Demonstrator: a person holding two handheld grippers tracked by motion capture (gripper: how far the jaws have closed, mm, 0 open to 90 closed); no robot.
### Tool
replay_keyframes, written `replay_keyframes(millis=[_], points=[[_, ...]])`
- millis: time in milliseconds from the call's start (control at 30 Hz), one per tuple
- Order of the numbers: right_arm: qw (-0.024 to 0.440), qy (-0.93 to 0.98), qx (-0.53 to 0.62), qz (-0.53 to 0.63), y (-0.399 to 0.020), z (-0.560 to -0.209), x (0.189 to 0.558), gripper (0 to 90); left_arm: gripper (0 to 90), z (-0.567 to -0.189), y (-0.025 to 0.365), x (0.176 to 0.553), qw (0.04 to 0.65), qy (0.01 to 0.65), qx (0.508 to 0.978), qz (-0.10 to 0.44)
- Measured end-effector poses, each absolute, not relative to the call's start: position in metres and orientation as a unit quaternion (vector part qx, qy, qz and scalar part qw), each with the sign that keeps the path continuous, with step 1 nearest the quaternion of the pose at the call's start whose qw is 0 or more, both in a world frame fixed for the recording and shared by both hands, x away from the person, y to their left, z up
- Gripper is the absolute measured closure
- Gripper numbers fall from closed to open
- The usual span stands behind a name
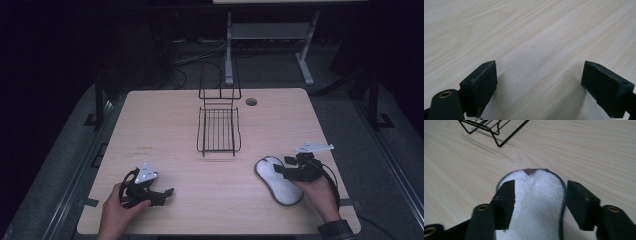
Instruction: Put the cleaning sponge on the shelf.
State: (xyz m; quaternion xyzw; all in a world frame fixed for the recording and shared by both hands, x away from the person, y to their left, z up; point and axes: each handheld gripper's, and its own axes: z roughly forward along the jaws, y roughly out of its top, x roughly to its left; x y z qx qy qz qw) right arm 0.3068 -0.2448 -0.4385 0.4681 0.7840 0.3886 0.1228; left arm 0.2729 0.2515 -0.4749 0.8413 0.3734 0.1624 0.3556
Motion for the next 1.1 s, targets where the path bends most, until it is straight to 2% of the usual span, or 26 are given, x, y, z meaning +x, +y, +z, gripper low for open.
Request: replay_keyframes(millis=[167, 433, 1100], points=[[0.131, 0.778, 0.486, 0.375, -0.253, -0.441, 0.303, 27.4, 12.4, -0.475, 0.252, 0.273, 0.356, 0.373, 0.841, 0.162], [0.116, 0.777, 0.503, 0.361, -0.258, -0.449, 0.295, 16.1, 12.4, -0.475, 0.251, 0.273, 0.357, 0.373, 0.841, 0.163], [0.111, 0.789, 0.490, 0.353, -0.240, -0.461, 0.296, 11.5, 12.4, -0.475, 0.251, 0.273, 0.357, 0.373, 0.841, 0.163]])
